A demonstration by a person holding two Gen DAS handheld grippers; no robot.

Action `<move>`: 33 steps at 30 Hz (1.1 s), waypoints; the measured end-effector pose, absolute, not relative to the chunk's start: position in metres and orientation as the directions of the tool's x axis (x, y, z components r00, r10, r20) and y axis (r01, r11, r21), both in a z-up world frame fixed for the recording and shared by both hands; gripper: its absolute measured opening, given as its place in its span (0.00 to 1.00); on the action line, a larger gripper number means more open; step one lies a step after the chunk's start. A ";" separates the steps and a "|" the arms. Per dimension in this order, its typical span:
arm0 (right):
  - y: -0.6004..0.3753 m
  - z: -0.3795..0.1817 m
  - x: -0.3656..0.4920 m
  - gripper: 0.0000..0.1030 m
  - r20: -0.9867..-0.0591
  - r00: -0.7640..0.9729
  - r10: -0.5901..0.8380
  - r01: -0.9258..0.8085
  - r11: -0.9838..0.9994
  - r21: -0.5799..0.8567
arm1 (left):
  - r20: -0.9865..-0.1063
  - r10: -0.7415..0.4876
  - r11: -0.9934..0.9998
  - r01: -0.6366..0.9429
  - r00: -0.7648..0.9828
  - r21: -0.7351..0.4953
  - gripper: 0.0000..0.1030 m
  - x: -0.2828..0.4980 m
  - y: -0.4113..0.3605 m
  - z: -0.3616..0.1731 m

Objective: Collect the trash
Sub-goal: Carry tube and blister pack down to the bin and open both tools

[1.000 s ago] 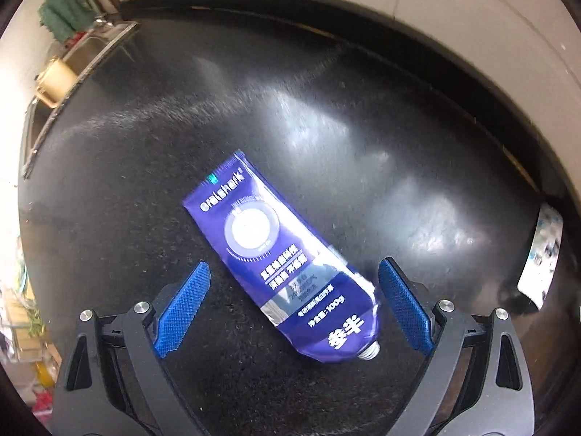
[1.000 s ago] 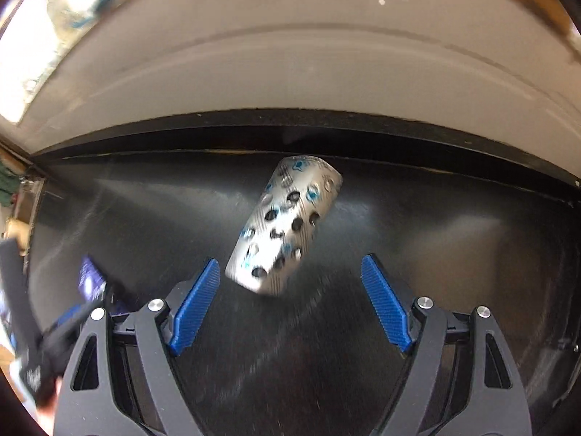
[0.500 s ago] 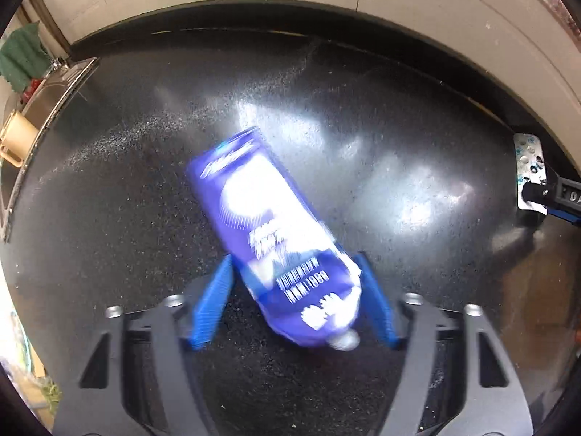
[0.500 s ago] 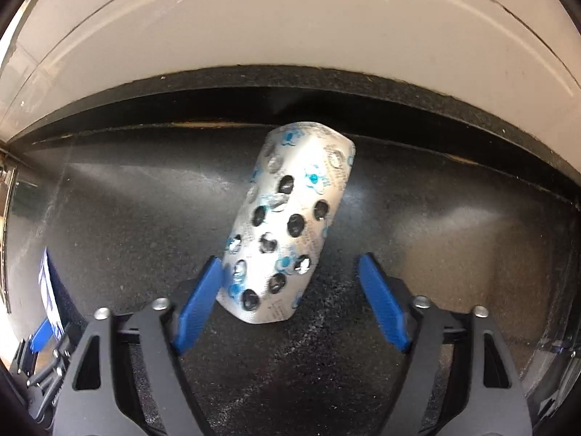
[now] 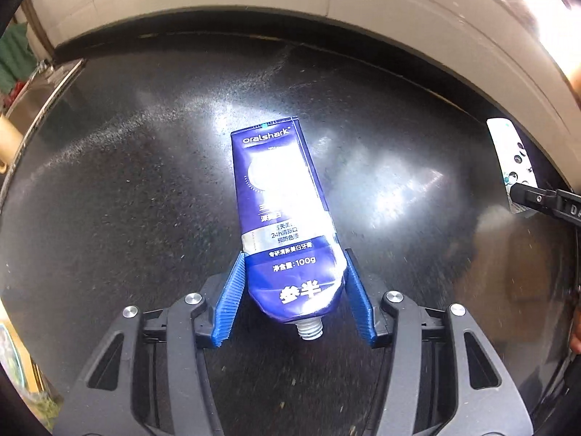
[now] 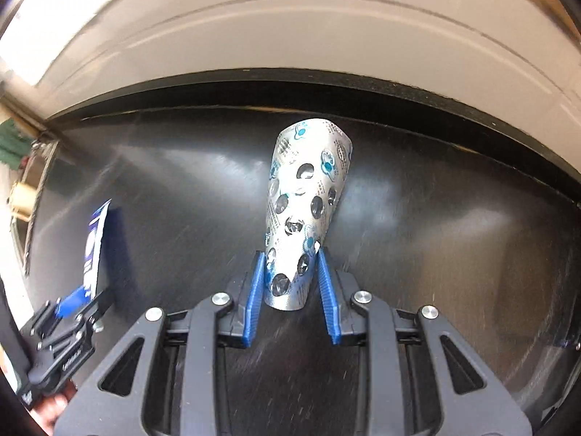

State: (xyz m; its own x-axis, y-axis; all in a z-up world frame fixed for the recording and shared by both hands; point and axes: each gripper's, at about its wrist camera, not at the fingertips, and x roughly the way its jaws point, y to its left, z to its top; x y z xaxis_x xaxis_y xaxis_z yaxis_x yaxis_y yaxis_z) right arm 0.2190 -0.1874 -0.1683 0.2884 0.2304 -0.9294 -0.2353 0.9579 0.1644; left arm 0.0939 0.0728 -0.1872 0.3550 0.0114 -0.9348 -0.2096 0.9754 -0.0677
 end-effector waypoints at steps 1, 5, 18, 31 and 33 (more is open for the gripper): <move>-0.188 -0.163 0.210 0.29 -0.926 0.294 0.236 -0.247 0.955 0.165 | -0.931 0.011 0.979 -0.193 0.365 -0.064 0.51 0.088 0.072 -0.181; -0.175 -0.150 0.169 0.29 -0.914 0.313 0.258 -0.293 0.942 0.166 | -0.920 0.018 0.986 -0.159 0.391 -0.048 0.51 0.069 0.071 -0.166; -0.129 -0.120 0.112 0.29 -0.881 0.338 0.332 -0.394 0.900 0.188 | -0.894 0.049 0.989 -0.148 0.445 -0.019 0.51 0.044 0.068 -0.144; 0.026 -0.098 0.039 0.29 -0.839 0.202 0.506 -0.671 0.695 0.258 | -0.860 0.202 0.936 -0.350 0.469 0.029 0.51 -0.062 0.156 -0.113; 0.055 -0.103 0.020 0.29 -0.840 0.148 0.522 -0.716 0.643 0.273 | -0.858 0.235 0.917 -0.397 0.457 0.039 0.51 -0.084 0.174 -0.111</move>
